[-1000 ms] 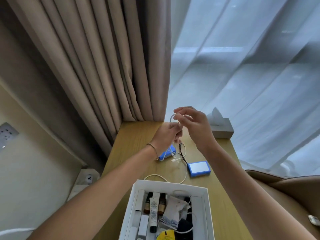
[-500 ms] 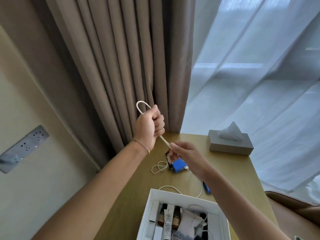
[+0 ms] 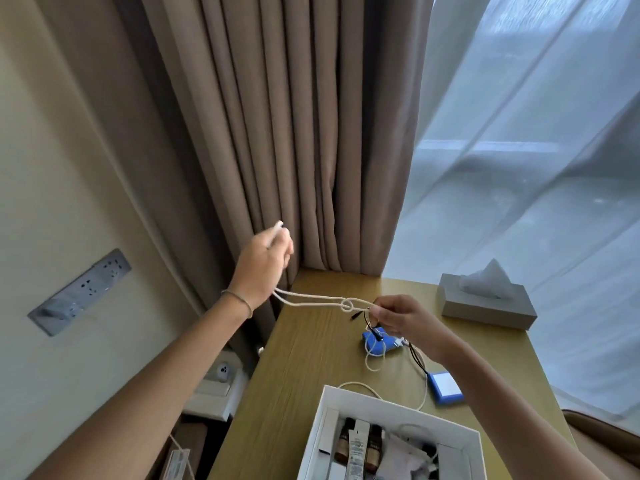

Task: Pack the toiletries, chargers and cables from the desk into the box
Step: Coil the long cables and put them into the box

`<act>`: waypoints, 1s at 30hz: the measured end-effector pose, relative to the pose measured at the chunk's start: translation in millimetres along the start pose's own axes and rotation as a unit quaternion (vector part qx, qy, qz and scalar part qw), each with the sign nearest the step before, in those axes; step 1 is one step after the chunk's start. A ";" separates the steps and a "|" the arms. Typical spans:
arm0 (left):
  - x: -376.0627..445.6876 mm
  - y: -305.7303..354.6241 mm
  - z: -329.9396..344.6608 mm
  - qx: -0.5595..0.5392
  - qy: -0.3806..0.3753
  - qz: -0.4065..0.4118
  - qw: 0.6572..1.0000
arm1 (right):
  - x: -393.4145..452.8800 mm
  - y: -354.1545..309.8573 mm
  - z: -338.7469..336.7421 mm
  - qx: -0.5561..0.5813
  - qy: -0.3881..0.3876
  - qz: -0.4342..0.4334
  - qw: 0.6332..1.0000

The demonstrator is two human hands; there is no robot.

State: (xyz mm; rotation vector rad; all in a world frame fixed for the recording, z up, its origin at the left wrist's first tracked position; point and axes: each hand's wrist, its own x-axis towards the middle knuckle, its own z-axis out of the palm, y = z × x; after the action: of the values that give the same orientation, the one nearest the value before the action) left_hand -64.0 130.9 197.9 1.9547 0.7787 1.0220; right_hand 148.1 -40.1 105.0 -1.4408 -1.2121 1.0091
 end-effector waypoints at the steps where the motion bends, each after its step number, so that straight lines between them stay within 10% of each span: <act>1: -4.4 -4.3 5.0 0.057 -0.039 0.009 0.998 | 1.0 -5.7 1.5 0.007 0.000 -0.010 1.000; 13: -37.9 15.5 58.0 0.044 -0.411 -0.073 0.908 | 11.4 -40.4 11.9 -0.185 -0.026 -0.042 0.982; 27: -15.4 -3.6 24.8 -0.152 -0.154 -0.078 0.973 | 9.3 13.3 -13.4 -0.003 0.062 0.010 0.998; 30: -16.3 -17.5 19.1 -0.042 -0.079 -0.080 0.993 | 12.9 16.9 -9.8 0.029 0.106 0.016 0.994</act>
State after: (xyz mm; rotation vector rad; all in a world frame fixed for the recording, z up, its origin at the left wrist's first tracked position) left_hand -58.3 120.2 169.9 1.8445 0.7780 0.7816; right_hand 162.9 -29.5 90.1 -1.4850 -1.0014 0.8815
